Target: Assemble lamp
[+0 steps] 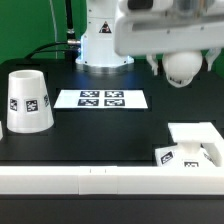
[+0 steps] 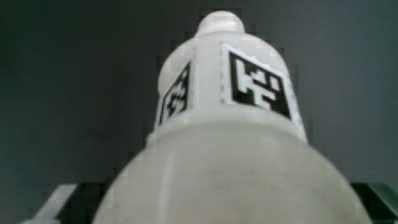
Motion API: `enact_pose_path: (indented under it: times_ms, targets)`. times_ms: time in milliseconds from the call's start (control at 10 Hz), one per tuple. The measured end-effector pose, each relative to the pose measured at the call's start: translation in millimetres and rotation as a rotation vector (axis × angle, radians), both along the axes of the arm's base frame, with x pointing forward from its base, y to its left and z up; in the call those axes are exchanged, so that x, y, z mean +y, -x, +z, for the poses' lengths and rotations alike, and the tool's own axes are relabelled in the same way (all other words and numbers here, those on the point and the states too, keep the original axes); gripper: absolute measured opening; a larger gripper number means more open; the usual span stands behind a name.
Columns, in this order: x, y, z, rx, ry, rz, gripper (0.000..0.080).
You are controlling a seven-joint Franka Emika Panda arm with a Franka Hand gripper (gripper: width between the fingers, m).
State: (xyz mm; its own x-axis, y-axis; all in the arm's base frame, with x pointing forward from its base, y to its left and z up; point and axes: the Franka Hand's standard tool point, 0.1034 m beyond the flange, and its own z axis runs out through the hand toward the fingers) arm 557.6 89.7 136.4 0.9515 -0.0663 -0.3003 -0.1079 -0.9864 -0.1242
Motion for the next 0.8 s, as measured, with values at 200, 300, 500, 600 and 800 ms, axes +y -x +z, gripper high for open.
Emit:
enact_pose_path:
  times_ms: [200,300,500,600,800]
  targets:
    - [0.3,-8.7,6.2,-0.098,0.006,-0.012,0.0573]
    - [0.6,-9.1,5.5,-0.151,0.011,-0.017,0.0573]
    - [0.8,-14.4,4.3,-0.286,0.023,-0.030,0.0574]
    - [0.8,-17.2,3.0,-0.358,0.028,-0.030,0.0574]
    - [5.3,-29.2,6.9,-0.481,0.049,0.022,0.0574]
